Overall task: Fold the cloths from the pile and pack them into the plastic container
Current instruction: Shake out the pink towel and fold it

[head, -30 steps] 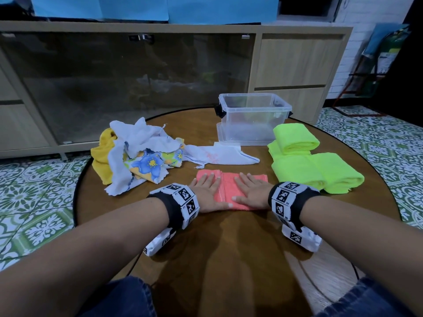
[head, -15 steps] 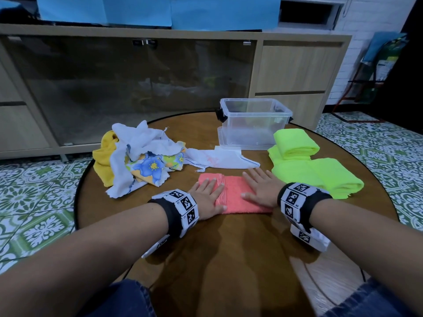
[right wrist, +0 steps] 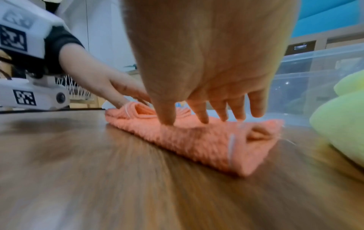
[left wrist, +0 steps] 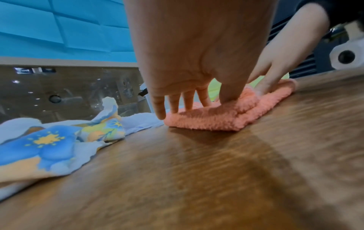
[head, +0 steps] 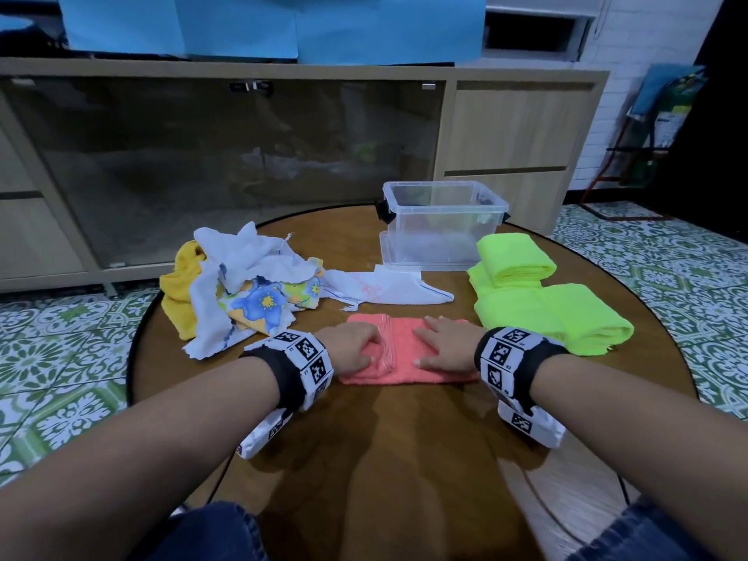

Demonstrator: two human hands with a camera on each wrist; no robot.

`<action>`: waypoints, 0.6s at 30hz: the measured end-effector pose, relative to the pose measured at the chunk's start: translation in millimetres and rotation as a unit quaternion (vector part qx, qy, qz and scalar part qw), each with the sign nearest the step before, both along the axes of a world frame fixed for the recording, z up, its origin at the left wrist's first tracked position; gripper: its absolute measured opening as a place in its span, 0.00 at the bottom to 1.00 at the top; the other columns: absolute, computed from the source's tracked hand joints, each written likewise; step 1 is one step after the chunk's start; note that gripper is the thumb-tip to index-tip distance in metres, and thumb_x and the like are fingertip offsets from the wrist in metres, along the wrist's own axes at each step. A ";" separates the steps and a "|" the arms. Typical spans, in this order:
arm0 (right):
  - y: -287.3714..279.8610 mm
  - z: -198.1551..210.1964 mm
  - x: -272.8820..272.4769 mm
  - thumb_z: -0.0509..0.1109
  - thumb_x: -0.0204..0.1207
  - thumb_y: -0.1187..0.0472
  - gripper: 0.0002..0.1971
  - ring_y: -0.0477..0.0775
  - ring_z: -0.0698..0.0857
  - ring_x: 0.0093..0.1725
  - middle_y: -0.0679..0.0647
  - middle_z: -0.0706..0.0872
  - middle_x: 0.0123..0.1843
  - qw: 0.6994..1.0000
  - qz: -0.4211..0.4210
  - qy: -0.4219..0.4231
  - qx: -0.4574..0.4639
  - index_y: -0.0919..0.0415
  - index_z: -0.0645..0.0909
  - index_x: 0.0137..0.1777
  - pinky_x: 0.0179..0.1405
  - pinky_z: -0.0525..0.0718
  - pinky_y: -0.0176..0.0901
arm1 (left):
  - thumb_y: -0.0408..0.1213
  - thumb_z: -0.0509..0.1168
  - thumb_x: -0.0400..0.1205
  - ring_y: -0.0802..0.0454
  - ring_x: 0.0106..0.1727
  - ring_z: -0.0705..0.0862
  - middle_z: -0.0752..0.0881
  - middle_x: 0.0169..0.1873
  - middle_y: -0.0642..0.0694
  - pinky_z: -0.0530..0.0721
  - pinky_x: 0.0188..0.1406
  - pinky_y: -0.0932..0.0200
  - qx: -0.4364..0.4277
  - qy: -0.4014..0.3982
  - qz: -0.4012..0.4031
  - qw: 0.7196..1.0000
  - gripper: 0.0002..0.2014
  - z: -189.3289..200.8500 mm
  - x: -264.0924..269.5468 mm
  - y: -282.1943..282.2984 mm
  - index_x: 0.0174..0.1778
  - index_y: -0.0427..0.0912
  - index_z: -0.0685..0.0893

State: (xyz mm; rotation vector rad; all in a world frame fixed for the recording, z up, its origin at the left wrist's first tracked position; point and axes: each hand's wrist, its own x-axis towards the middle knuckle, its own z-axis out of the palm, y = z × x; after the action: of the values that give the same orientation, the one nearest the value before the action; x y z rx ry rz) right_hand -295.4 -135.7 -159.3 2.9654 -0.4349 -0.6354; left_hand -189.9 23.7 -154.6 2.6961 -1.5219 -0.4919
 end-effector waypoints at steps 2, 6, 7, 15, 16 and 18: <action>2.3 12.5 1.3 0.62 0.79 0.46 0.25 0.60 0.75 0.69 0.59 0.74 0.70 0.996 0.043 -0.068 -0.027 0.59 0.71 0.71 0.62 0.77 0.51 | 0.46 0.59 0.84 0.49 0.75 0.68 0.66 0.76 0.50 0.70 0.73 0.50 0.013 -0.023 -0.017 1.000 0.20 -0.7 4.3 1.1 0.73 0.54 0.69; 7.6 21.2 8.8 0.64 0.78 0.56 0.13 0.57 0.82 0.51 0.57 0.84 0.56 0.998 0.012 -0.059 -0.016 0.62 0.79 0.58 0.42 0.76 0.43 | 0.40 0.52 0.87 0.45 0.72 0.73 0.63 0.76 0.45 0.74 0.70 0.49 0.000 -0.013 0.032 0.999 0.17 -0.1 12.2 0.6 0.71 0.58 0.72; 7.0 20.7 10.5 0.64 0.78 0.57 0.12 0.57 0.82 0.50 0.58 0.85 0.57 0.999 -0.014 -0.038 -0.022 0.63 0.79 0.58 0.43 0.78 0.43 | 0.40 0.52 0.87 0.45 0.68 0.76 0.66 0.74 0.43 0.76 0.67 0.51 -0.019 -0.013 0.063 0.998 0.17 -0.3 13.9 -0.3 0.71 0.55 0.72; -3.0 10.0 11.8 0.62 0.76 0.68 0.10 0.59 0.83 0.56 0.59 0.82 0.58 0.991 -0.060 -0.120 -0.004 0.62 0.76 0.57 0.49 0.81 0.49 | 0.43 0.72 0.76 0.42 0.60 0.82 0.78 0.62 0.39 0.81 0.49 0.57 -0.106 0.164 0.278 0.941 0.37 -6.5 1.2 -12.3 0.75 0.42 0.58; -1.6 9.9 12.8 0.61 0.76 0.69 0.09 0.59 0.83 0.55 0.59 0.82 0.57 0.990 -0.045 -0.135 0.018 0.61 0.76 0.55 0.50 0.80 0.48 | 0.40 0.72 0.76 0.42 0.60 0.82 0.77 0.62 0.39 0.81 0.47 0.58 -0.115 0.174 0.282 0.937 0.37 -6.6 -2.1 -14.6 0.75 0.42 0.57; 1.7 11.0 15.4 0.61 0.77 0.67 0.08 0.59 0.82 0.55 0.59 0.84 0.56 0.984 -0.024 -0.162 0.073 0.63 0.79 0.53 0.51 0.79 0.47 | 0.35 0.73 0.75 0.42 0.59 0.83 0.77 0.62 0.39 0.79 0.44 0.59 -0.138 0.193 0.285 0.929 0.40 -7.0 -5.8 -17.7 0.76 0.42 0.55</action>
State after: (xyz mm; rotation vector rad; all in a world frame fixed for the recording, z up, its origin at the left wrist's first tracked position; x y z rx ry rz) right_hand -280.0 -134.1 -148.3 3.2182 -0.5042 -0.1914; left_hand -195.6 6.0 -161.7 2.4533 -0.6148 -0.6607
